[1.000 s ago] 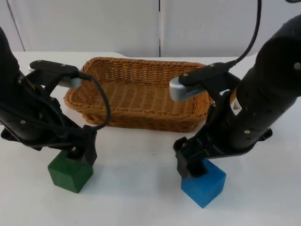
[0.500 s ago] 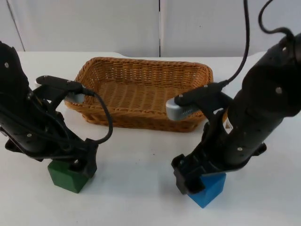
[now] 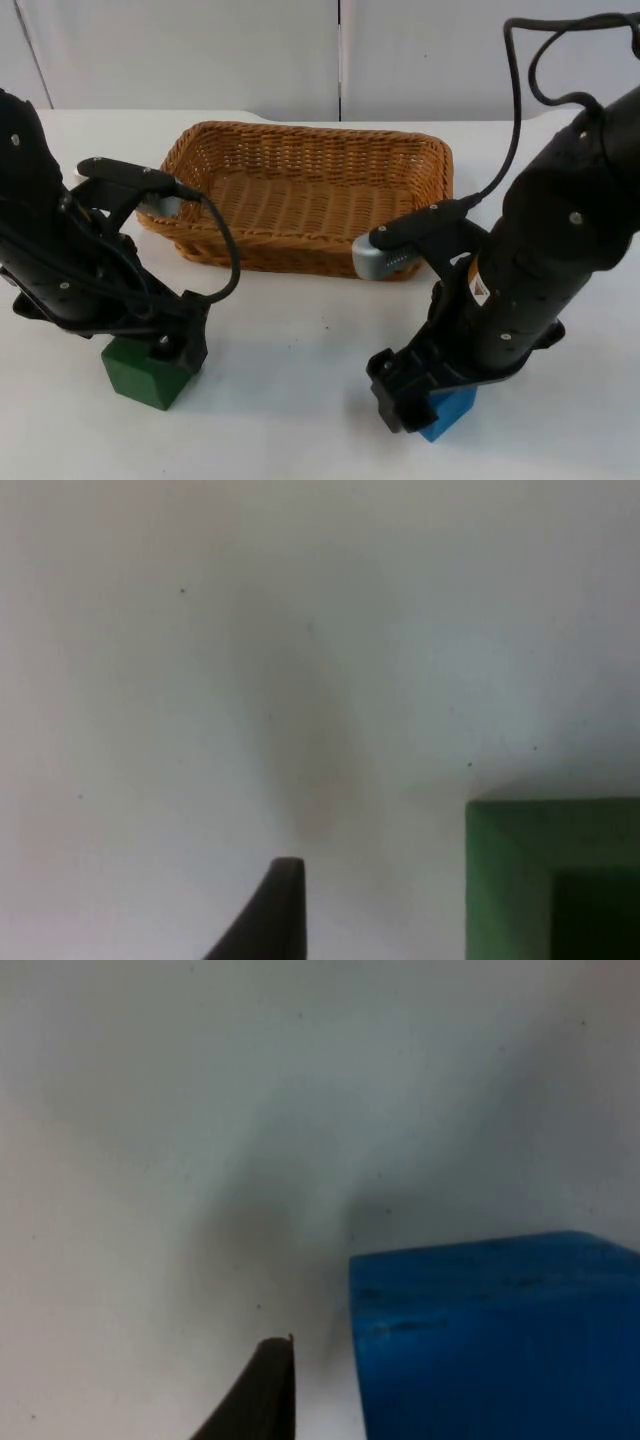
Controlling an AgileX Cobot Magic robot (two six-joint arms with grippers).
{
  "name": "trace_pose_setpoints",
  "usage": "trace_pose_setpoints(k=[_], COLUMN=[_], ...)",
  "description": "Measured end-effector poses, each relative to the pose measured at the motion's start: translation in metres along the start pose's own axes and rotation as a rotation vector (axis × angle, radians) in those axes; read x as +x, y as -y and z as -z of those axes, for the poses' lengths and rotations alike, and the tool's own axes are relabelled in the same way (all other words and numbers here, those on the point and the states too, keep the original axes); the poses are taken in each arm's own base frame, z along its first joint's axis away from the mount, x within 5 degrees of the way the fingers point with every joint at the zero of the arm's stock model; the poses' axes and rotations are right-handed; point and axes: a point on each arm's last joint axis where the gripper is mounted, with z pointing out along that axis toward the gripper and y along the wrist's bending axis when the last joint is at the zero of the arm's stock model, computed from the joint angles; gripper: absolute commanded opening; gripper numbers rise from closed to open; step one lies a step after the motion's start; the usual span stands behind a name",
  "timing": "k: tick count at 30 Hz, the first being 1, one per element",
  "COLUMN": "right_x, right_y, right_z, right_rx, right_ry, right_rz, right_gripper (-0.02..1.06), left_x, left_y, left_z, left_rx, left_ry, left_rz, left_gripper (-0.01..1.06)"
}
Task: Pick up one cube with each hand and place exactly two cubes into the same basket, leaving the remaining cube outside.
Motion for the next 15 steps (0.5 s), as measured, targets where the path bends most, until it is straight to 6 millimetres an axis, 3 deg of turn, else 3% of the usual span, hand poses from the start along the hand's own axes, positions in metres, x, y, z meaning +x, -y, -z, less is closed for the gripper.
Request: trace_pose_setpoints(k=[4, 7, 8, 10, 13, 14, 15], right_x=[0.0, 0.0, 0.0, 0.0, 0.0, 0.0, 0.0], right_y=[0.0, 0.0, 0.0, 0.0, 0.0, 0.0, 0.0], right_z=[0.0, 0.0, 0.0, 0.0, 0.0, 0.0, 0.002], right_rx=[0.0, 0.0, 0.0, 0.0, 0.0, 0.001, 0.001], right_ry=[0.0, 0.0, 0.0, 0.0, 0.0, -0.002, 0.0], right_rz=[0.0, 0.0, 0.0, 0.0, 0.0, 0.0, 0.0], right_gripper=[0.98, 0.75, 0.75, 0.56, 0.22, 0.22, 0.11], left_x=[0.002, 0.005, 0.006, 0.007, 0.007, 0.007, 0.007], left_y=[0.0, -0.001, -0.001, -0.001, -0.001, 0.0, 0.0], left_z=[-0.007, -0.012, -0.015, -0.017, -0.017, -0.016, -0.014], left_rx=[0.001, 0.003, 0.004, 0.005, 0.005, 0.006, 0.008], left_ry=[-0.021, -0.043, -0.051, -0.061, -0.061, -0.061, -0.059], left_rz=[0.002, 0.003, 0.004, 0.004, 0.004, 0.004, 0.004], left_gripper=[1.01, 0.83, 0.83, 0.67, 0.33, 0.33, 0.19])
